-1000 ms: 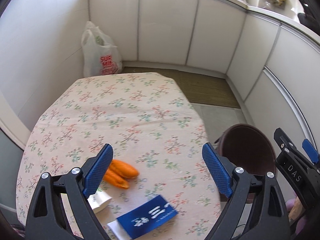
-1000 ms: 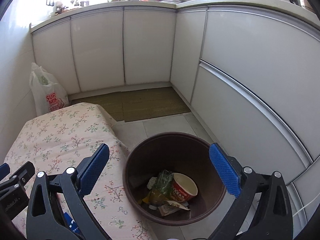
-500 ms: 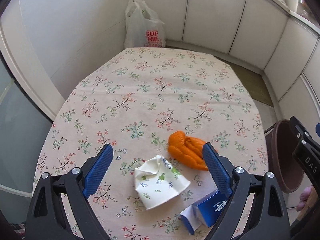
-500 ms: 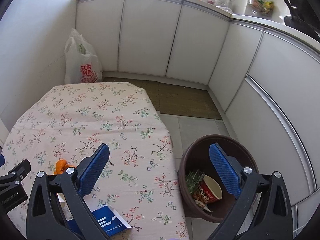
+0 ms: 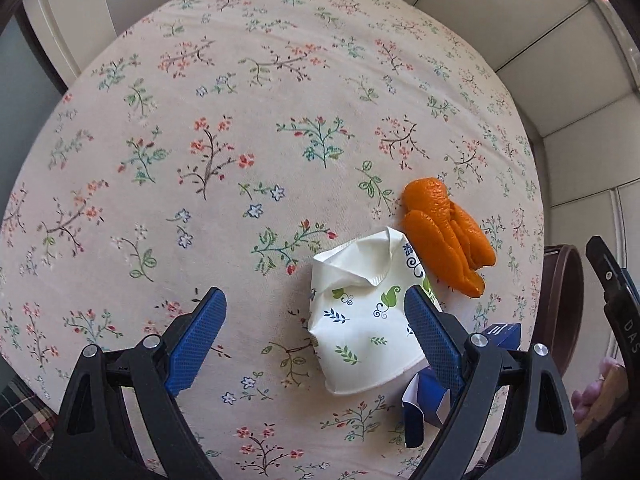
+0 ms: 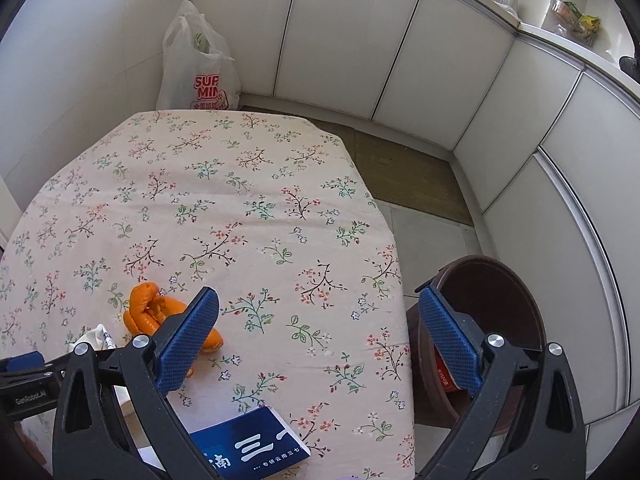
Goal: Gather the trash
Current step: 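Grasp the white paper cup with the left tool, then grasp the orange peels with the right tool while the left tool holds the cup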
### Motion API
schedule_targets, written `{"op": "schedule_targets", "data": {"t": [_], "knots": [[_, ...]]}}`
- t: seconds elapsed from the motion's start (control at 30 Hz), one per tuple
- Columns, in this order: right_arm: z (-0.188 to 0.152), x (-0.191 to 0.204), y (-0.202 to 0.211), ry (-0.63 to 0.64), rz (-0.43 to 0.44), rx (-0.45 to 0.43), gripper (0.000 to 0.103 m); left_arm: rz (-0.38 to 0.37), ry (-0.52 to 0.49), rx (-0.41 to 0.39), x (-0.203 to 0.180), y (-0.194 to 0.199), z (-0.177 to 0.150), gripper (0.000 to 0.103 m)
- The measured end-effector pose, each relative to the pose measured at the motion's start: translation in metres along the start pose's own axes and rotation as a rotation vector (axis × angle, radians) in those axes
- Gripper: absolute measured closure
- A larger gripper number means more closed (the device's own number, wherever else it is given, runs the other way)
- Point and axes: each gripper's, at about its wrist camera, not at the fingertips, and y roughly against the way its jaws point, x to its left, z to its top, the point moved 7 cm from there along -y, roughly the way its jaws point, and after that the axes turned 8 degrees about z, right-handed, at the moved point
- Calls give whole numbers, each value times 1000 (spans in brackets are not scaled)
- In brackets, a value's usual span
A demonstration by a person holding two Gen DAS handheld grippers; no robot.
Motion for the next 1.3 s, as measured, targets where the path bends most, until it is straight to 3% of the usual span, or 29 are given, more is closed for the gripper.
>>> {"op": "schedule_targets", "data": {"t": [0.1, 0.23, 0.43, 0.57, 0.73, 0.97, 1.13, 1.23, 1.3], "knots": [[0, 1, -3, 9, -9, 8, 7, -33, 2, 51, -8, -13, -6, 15], [-1, 0, -7, 20, -18, 19, 7, -7, -31, 30, -18, -19, -8, 16], [-2, -3, -14, 10, -10, 39, 7, -73, -92, 11, -42, -16, -8, 45], [-4, -3, -24, -35, 72, 88, 7, -97, -153, -12, -48, -8, -9, 71], [-12, 4, -50, -116, 210, 198, 8, -114, -184, -16, -38, 1, -9, 74], [-17, 34, -83, -168, 412, 332, 24, -172, -142, -94, -16, 45, 18, 74], [-15, 53, -89, -99, 421, 350, 32, -223, -85, -154, 1, 75, 37, 74], [-15, 63, -94, -80, 448, 370, 33, -232, -73, -148, 1, 74, 38, 74], [-16, 69, -99, -61, 450, 386, 40, -233, -73, -137, -1, 71, 38, 74]]}}
